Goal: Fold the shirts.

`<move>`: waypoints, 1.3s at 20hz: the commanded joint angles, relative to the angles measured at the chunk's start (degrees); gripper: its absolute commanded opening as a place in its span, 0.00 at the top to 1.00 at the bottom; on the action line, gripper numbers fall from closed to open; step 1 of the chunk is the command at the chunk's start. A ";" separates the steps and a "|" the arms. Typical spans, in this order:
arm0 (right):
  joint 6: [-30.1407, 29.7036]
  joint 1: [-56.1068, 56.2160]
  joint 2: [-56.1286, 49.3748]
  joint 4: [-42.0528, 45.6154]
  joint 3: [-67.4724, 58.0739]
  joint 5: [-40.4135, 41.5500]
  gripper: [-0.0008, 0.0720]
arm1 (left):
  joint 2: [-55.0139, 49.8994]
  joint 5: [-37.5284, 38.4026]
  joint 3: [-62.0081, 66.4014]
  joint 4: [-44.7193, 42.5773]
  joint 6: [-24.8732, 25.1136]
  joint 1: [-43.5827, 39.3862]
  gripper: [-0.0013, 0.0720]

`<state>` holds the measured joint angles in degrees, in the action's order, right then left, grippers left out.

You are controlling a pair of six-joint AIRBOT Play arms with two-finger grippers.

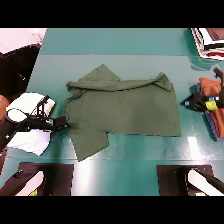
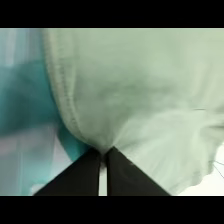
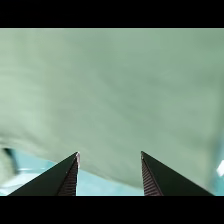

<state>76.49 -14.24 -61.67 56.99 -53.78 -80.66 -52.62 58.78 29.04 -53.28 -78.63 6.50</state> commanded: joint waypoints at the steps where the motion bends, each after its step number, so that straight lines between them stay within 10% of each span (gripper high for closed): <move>1: 2.58 -8.87 2.47 8.85 10.51 -0.57 0.36 | 1.27 1.68 3.41 -0.68 0.24 0.02 0.94; 11: 1.36 -12.87 -6.73 -0.04 22.69 7.15 0.38 | 1.27 1.73 3.76 -0.26 0.20 0.02 0.94; 18: -0.07 -2.10 -0.74 -0.02 21.68 9.22 0.97 | 2.19 4.70 8.17 -0.37 0.00 0.02 0.94; 26: 0.00 0.26 16.13 0.11 -16.57 8.57 0.97 | 7.93 12.09 50.82 -0.96 -0.92 0.02 0.94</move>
<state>76.49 -14.59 -50.37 57.06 -56.05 -72.55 -45.89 68.07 63.96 -54.04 -79.35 6.48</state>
